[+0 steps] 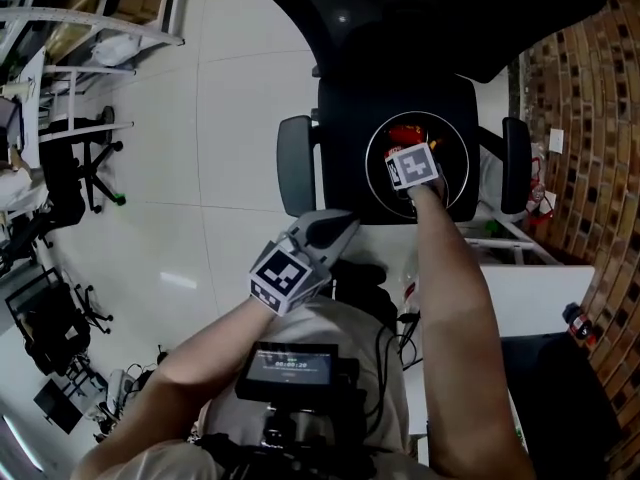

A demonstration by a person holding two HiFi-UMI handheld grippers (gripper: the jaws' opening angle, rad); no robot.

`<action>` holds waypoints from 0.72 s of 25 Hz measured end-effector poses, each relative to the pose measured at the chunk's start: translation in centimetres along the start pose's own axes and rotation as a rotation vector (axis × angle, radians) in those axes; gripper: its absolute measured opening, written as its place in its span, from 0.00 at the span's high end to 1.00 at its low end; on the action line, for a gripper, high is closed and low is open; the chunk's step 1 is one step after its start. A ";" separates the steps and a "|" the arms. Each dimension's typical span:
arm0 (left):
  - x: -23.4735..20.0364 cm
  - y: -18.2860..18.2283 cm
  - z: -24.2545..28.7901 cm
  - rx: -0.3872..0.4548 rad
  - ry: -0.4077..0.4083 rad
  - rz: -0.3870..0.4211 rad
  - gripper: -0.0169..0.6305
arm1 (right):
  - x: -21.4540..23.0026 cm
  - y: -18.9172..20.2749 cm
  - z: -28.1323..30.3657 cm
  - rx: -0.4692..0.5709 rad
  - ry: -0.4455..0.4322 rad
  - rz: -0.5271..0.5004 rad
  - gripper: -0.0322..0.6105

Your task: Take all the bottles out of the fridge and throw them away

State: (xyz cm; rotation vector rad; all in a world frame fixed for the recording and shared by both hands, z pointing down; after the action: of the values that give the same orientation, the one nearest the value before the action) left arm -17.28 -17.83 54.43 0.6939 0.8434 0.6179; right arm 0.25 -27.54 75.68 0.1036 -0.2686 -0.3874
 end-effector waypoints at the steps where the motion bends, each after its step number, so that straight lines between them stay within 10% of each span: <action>1: -0.1 0.1 -0.2 0.001 -0.002 -0.004 0.97 | 0.0 0.2 -0.1 -0.019 0.005 0.006 0.45; 12: 0.5 -1.1 -0.3 0.032 0.061 0.016 0.97 | -0.7 -1.0 -7.3 0.108 0.026 0.018 0.53; 18: 1.5 -2.5 -0.7 0.036 0.091 0.055 0.97 | -1.7 -0.2 -13.8 0.315 0.077 0.052 0.94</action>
State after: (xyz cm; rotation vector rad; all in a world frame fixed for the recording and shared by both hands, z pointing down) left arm -16.54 -18.06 51.52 0.7278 0.9242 0.6895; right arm 2.54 -26.38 62.05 0.4194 -0.2541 -0.2859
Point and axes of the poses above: the fingertips, and each gripper's own axes: z forward along the fingers, x to its right, y out of its underside, the point moved 8 cm from there along -z, backward along the fingers, and after that the axes turned 3 degrees about y, right-handed, at the moved point
